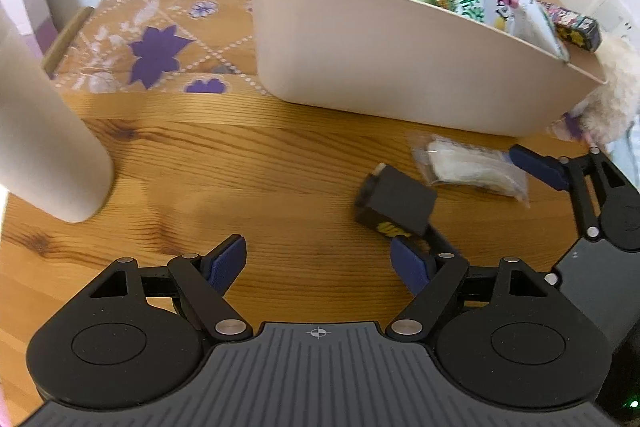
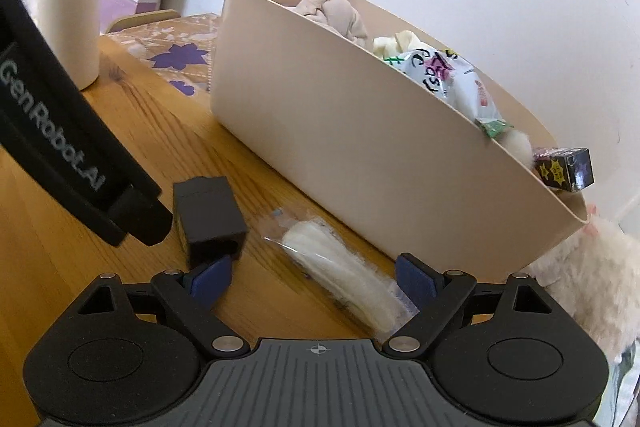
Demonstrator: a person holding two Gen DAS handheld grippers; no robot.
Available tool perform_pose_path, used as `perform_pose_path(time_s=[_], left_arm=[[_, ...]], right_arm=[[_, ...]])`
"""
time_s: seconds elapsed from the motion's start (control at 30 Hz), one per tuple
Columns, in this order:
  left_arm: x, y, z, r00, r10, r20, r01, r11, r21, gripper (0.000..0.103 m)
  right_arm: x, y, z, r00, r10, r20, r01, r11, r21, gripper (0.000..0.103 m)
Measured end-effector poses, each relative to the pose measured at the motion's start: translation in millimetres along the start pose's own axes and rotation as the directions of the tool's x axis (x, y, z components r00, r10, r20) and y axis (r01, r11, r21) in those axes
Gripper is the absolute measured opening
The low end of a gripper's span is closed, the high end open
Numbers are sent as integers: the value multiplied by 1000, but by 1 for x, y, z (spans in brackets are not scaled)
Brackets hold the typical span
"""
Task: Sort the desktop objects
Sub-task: 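Grasp the wrapped white item with the right tool while the left grasps the black box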
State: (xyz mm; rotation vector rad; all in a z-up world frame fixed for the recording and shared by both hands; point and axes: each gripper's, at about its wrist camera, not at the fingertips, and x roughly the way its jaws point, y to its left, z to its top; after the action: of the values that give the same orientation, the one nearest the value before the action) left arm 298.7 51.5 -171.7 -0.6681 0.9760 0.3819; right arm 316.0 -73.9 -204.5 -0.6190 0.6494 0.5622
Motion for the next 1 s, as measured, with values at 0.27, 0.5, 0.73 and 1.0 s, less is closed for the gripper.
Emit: perform_pose_path(time_s=[0.27, 0.5, 0.73, 1.0], left_arm=[[11, -17, 4, 999, -35, -1, 35, 999, 17, 81], [27, -33, 12, 1000, 14, 8, -15, 994, 107, 81], [39, -42, 14, 998, 55, 35, -63, 961, 270, 81], [44, -37, 21, 996, 42, 80, -64, 952, 299, 82]], right_arm=[[12, -51, -9, 989, 141, -51, -142, 990, -17, 92], [17, -62, -4, 957, 273, -102, -276, 961, -15, 92], [20, -55, 2, 923, 362, -132, -371, 927, -56, 90], [33, -69, 6, 917, 375, -132, -369, 927, 70, 91]])
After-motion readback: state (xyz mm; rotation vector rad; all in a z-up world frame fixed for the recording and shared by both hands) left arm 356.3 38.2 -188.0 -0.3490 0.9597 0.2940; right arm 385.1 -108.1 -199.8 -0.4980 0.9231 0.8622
